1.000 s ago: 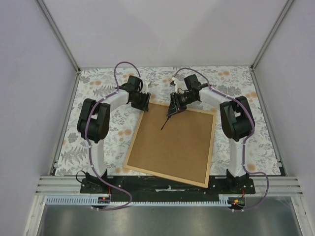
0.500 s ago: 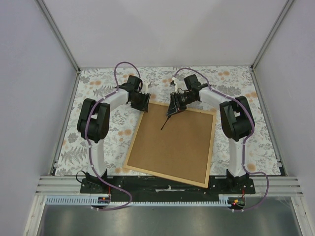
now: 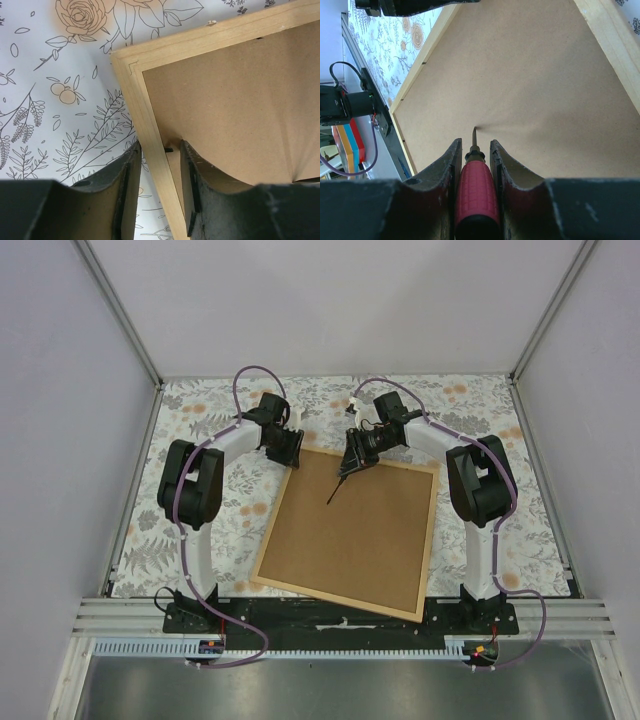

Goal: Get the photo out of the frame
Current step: Adjust the photo frame item on the photo frame.

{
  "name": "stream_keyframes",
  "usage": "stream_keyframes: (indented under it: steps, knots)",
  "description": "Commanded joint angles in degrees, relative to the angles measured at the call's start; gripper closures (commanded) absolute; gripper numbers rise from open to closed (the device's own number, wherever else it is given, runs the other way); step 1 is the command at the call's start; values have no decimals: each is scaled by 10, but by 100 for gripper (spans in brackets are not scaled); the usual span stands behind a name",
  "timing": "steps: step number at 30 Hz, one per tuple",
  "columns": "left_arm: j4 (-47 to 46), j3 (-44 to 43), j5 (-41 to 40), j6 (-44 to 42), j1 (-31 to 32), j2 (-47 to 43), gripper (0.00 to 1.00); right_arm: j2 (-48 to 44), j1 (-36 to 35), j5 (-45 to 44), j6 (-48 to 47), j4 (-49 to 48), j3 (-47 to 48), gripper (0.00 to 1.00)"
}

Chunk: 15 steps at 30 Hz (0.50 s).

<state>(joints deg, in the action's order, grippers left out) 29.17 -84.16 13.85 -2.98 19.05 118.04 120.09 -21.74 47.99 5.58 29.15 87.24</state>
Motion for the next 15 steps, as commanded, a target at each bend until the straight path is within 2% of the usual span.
stream_keyframes:
  steps: [1,10,13,15]
  knots:
    - [-1,-14,-5,-8,1,27,61,20,-8,-27,-15,-1,-7,100]
    - [-10,-16,-14,4,0,33,79,24,-8,-22,-18,0,-7,100]
    - [-14,-7,2,8,-7,29,98,24,-8,-23,-19,0,-8,100]
    - [-21,7,40,10,-18,18,98,25,-8,-22,-19,0,-8,100]
